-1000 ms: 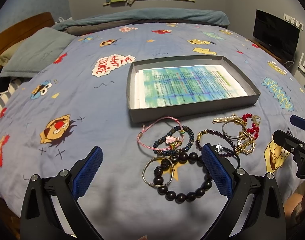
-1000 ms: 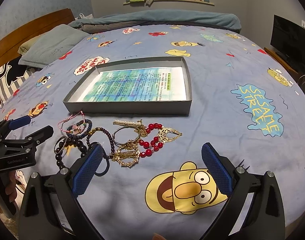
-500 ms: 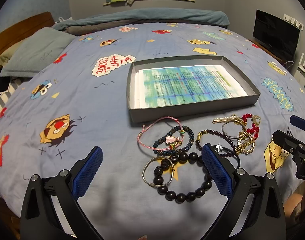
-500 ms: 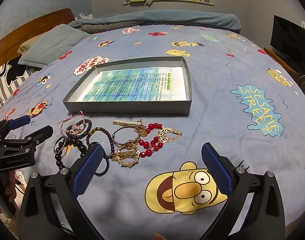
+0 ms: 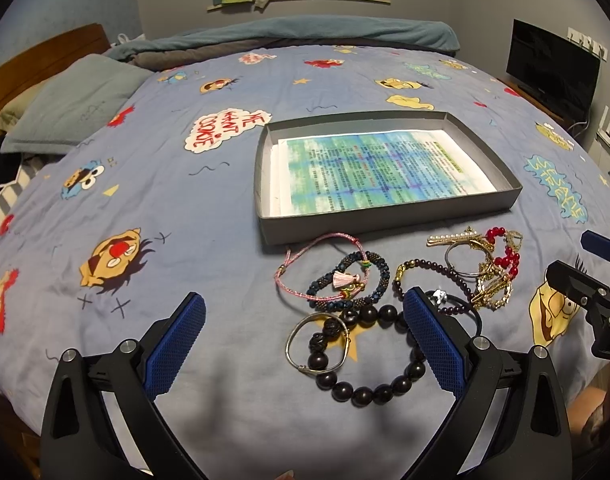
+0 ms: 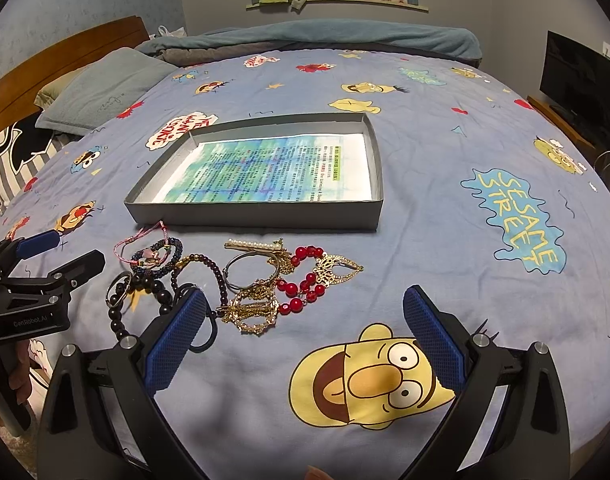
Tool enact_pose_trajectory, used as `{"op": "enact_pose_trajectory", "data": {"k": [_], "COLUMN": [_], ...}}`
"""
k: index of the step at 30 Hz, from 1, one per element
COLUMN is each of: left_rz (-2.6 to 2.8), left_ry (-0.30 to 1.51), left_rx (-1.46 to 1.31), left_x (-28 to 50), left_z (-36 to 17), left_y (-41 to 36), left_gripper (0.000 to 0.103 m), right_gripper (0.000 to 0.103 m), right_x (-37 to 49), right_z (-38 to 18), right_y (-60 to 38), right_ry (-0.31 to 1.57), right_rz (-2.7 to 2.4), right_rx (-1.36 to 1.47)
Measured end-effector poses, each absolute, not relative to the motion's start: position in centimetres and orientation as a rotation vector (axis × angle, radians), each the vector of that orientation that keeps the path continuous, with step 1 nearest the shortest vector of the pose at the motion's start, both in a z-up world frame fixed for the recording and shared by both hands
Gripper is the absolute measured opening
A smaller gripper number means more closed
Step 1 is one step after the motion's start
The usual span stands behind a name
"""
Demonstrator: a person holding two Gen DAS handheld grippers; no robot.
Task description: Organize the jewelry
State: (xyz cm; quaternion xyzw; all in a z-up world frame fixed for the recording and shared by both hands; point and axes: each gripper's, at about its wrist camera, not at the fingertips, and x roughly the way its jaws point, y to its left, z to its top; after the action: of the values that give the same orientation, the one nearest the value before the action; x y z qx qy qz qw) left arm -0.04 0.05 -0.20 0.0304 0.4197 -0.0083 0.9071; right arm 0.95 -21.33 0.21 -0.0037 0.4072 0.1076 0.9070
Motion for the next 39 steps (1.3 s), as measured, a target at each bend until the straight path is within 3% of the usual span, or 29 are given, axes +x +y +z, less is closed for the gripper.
{"op": "enact_pose_trajectory", "data": {"k": [24,39], "left_rz": [-0.038,-0.057], "left_ry": [0.862,0.86], "left_rx": [0.047,0.078], "left_x": [0.2,3.0], "left_z": [-0.6,-4.7], "left_y": [1.1,3.8], "left_gripper": [0.098,0.098], "right_gripper": [0.097,0.097], "right_x": [1.0,2.8], "right_z": [-0.1,-2.8], "right_y": [-21.4,-22.2], "right_ry": [0.835,0.775], "right_rz": [0.241,0.226], "right_rx": [-0.007,-0.048]}}
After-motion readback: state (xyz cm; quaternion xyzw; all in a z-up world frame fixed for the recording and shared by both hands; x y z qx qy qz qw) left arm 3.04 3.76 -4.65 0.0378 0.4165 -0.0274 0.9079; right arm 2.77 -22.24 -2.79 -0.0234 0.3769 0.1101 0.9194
